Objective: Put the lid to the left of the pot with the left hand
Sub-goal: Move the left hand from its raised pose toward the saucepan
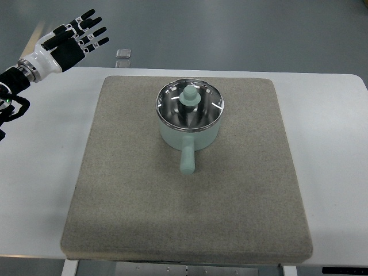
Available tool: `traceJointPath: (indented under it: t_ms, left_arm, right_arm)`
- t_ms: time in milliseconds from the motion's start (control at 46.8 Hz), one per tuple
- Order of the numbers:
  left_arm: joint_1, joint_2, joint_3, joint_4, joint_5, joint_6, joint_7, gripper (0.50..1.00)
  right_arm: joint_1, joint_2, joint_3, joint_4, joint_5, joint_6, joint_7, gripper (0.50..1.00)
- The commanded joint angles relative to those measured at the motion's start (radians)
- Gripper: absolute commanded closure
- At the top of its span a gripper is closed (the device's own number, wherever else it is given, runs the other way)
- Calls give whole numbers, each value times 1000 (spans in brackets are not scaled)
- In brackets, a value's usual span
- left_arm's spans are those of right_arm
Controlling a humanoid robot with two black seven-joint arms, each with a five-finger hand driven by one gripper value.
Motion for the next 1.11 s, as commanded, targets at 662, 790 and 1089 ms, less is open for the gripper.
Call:
traceJointPath:
  t_ms: [662, 790, 1089]
  left_arm:
    - [-24, -21, 36, 2, 12, 0, 5, 504]
    - [-77, -21, 137, 27, 95, 0, 3, 504]
    - [-132, -21, 160, 84, 399, 0, -75, 506]
  right_arm:
    - [0, 0, 0, 0, 0, 0, 0, 579]
    - [0, 0, 0, 0, 0, 0, 0, 579]
    - [0, 0, 0, 0, 0, 0, 0, 579]
